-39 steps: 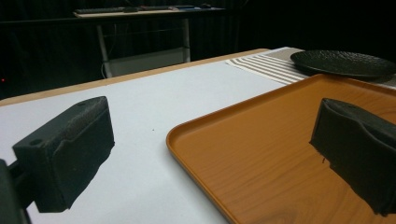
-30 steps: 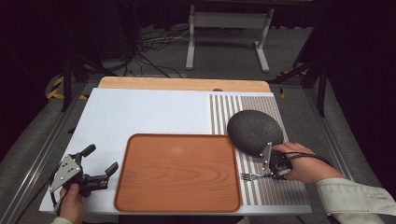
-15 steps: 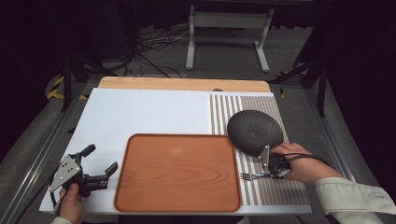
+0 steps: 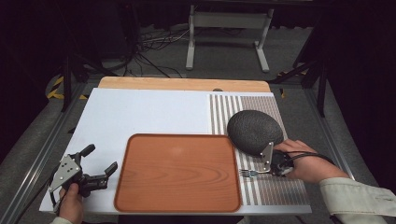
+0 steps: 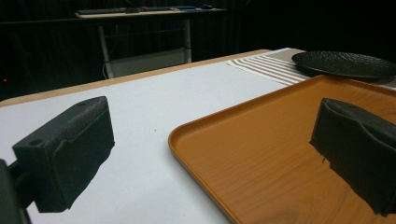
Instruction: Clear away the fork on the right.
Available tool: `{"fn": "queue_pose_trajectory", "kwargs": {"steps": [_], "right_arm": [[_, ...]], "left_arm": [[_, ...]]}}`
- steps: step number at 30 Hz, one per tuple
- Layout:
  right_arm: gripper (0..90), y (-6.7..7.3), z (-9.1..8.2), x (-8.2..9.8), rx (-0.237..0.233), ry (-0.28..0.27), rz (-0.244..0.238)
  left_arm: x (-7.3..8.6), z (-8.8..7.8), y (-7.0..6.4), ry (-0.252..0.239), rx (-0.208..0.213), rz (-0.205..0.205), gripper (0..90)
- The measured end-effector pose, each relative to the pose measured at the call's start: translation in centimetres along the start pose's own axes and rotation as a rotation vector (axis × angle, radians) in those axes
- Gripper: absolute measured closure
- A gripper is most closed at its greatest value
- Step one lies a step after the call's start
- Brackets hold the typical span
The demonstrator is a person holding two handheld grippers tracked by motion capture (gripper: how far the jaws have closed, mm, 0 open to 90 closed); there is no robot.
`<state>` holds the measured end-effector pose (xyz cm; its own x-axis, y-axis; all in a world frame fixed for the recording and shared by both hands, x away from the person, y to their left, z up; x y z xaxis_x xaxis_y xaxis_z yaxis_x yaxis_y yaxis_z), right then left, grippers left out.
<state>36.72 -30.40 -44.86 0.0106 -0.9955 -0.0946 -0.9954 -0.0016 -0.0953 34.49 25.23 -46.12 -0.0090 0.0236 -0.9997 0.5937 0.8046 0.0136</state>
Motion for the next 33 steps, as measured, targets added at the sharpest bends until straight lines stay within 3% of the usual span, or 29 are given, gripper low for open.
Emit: {"fn": "queue_pose_trajectory", "kwargs": {"steps": [17, 24, 33], "right_arm": [[78.4, -0.5, -3.5, -1.8, 0.063, -0.085, 0.047], [78.4, -0.8, -4.7, -2.4, 0.091, -0.117, 0.045], [78.4, -1.2, -6.0, -4.4, 0.140, -0.204, 0.056]], "left_arm": [[-0.1, -0.1, 0.1, -0.006, -0.005, -0.007, 0.3], [0.0, 0.0, 0.1, -0.005, -0.005, -0.007, 0.3], [-0.1, -0.1, 0.2, -0.005, -0.007, -0.005, 0.2]]}}
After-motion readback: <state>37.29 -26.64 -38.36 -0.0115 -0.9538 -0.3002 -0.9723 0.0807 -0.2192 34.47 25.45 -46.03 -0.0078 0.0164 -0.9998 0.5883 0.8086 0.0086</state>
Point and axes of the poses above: each handheld gripper's, and its own axes: z roughly forward along the jaws, x roughly out of its underside, y roughly to its left, the point moved 6 cm from there along z, roughly forward along the jaws, and after that the axes turned 8 degrees about -y, right-handed, at the moved point
